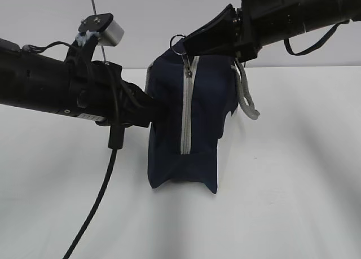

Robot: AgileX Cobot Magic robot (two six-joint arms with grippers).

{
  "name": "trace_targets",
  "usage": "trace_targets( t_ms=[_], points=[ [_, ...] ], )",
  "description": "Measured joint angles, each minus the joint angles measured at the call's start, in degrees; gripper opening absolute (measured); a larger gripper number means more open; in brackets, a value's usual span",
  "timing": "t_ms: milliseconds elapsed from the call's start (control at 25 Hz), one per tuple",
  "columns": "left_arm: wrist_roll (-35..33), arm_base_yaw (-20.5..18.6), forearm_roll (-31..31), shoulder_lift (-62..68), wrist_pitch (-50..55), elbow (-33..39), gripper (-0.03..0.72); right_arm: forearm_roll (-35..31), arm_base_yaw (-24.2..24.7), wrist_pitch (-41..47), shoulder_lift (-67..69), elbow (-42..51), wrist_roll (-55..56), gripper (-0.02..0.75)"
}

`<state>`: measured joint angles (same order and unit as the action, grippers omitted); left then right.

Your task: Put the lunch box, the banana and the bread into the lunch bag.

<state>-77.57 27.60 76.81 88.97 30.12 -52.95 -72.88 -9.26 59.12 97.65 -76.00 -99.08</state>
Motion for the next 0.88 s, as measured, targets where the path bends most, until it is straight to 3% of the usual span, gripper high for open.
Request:
trace_targets(
  t_ms=[600, 880],
  points=[
    [0.00, 0.00, -0.14, 0.00, 1.31, 0.00, 0.005, 0.03, 0.59, -1.44, 5.75, -6.94, 4.20, 0.000],
    [0.00, 0.00, -0.42, 0.00, 1.71, 0.00, 0.004, 3.05, 0.71, -2.13, 8.33, -10.90, 7.33, 0.000]
  ],
)
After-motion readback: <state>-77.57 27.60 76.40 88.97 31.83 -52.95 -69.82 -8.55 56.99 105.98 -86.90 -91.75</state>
